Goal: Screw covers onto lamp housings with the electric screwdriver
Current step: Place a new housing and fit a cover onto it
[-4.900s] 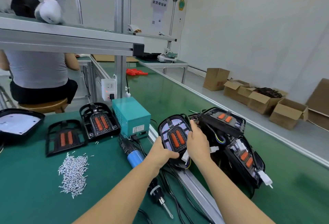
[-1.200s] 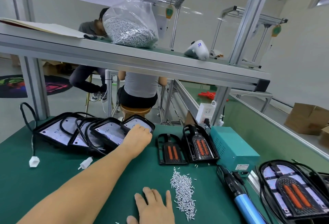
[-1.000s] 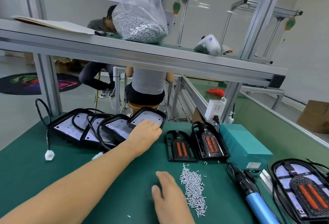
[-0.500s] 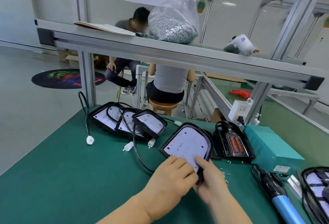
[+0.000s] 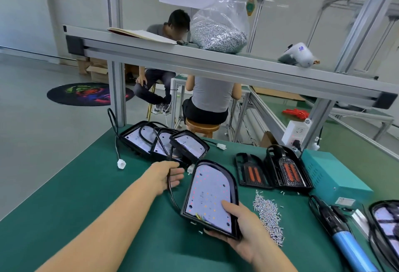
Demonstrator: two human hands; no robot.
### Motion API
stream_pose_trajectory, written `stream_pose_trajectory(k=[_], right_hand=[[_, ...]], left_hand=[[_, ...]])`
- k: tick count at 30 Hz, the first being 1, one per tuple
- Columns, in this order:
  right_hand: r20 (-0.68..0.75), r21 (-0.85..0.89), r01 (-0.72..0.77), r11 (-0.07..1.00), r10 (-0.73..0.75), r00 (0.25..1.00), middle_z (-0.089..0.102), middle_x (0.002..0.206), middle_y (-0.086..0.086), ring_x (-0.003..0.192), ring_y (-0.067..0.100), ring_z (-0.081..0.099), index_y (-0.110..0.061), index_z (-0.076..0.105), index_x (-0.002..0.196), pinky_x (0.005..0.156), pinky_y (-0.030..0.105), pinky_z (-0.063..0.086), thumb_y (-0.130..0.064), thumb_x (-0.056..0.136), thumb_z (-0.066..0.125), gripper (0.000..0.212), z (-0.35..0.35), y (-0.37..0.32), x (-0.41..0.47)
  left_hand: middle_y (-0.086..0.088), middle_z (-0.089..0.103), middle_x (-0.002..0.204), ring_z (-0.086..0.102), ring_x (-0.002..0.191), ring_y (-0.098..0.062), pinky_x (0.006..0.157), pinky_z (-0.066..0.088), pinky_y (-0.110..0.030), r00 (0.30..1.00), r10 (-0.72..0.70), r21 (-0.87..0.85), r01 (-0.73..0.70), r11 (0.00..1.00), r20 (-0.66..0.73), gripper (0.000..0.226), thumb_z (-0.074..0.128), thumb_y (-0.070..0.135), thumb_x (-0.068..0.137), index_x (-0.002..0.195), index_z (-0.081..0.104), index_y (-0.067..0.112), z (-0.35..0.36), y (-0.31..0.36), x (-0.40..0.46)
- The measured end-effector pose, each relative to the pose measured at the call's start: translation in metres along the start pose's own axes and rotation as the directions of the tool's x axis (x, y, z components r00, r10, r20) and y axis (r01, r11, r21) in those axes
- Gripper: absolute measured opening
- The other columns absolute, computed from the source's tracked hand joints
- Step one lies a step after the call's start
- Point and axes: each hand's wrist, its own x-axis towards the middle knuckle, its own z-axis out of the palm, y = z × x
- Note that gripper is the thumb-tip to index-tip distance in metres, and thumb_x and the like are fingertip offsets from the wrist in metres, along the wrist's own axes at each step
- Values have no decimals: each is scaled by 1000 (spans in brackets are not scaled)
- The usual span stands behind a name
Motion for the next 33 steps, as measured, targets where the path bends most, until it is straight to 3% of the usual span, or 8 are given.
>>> stream_pose_trajectory(k=[3, 8, 15, 19, 22, 25, 29, 33], right_hand=[[50, -65, -13, 998, 16, 999, 75, 101, 13, 81, 36, 73, -11, 62, 117, 58, 48, 59, -6, 97, 52, 23, 3, 0, 1], [57, -131, 43, 990, -36, 998, 74, 108, 11, 98, 33, 71, -12, 60, 120, 89, 53, 55, -5, 96, 54, 27, 4, -4, 8], [123, -328, 106, 939, -69, 990, 75, 96, 5, 78, 25, 69, -14, 64, 118, 71, 35, 58, -5, 95, 56, 26, 6, -8, 8], [140, -444, 122, 887, -66, 988, 73, 111, 13, 92, 27, 65, -20, 67, 113, 91, 46, 50, -8, 94, 59, 24, 4, -15, 7], [159, -536, 120, 836, -40, 987, 71, 109, 17, 91, 26, 54, -17, 68, 114, 87, 43, 41, -11, 93, 63, 23, 2, -21, 6], [180, -589, 128, 798, -25, 983, 72, 106, 12, 90, 28, 62, -13, 66, 117, 91, 47, 48, -12, 93, 64, 24, 0, -26, 5], [150, -602, 118, 790, -33, 988, 71, 114, 15, 97, 32, 68, -15, 67, 116, 98, 51, 49, -14, 91, 67, 25, -9, -31, 6], [137, -699, 100, 708, -6, 991, 68, 117, 22, 90, 25, 58, -16, 71, 110, 86, 39, 45, -18, 89, 70, 21, -13, -31, 3]], left_hand=[[-1, 53, 42, 48, 29, -8, 33, 38, -12, 1000, -1, -189, -4, 982, -23, 24, 44, 6, 99, 77, 54, 6, -9, 8, 10], [0, 40, 65, 37, 35, -5, 37, 29, -15, 982, 178, -329, -189, 925, -66, 27, 33, 3, 100, 87, 52, 17, -15, 7, 12], [5, 54, 66, 48, 55, -7, 57, 31, -23, 906, 417, -332, -418, 846, -78, 28, 34, 8, 101, 93, 57, 21, -27, -7, -16], [7, 63, 65, 56, 65, -10, 66, 39, -25, 913, 403, -402, -394, 827, -68, 28, 33, 6, 102, 93, 56, 19, -45, -23, -39], [2, 67, 70, 60, 73, -15, 75, 46, -31, 931, 357, -432, -355, 829, -80, 28, 33, 5, 101, 91, 56, 18, -63, -37, -55], [-7, 69, 80, 64, 79, -22, 75, 49, -36, 943, 318, -322, -334, 886, -102, 23, 36, 2, 100, 93, 56, 13, -75, -46, -69], [-14, 66, 85, 64, 74, -24, 60, 55, -32, 938, 294, 64, -287, 956, -181, 11, 48, 1, 96, 93, 58, 4, -85, -55, -83], [-9, 59, 63, 52, 48, -21, 46, 46, -26, 906, 360, 522, -201, 829, -223, 23, 61, 20, 92, 77, 58, 2, -94, -60, -95]])
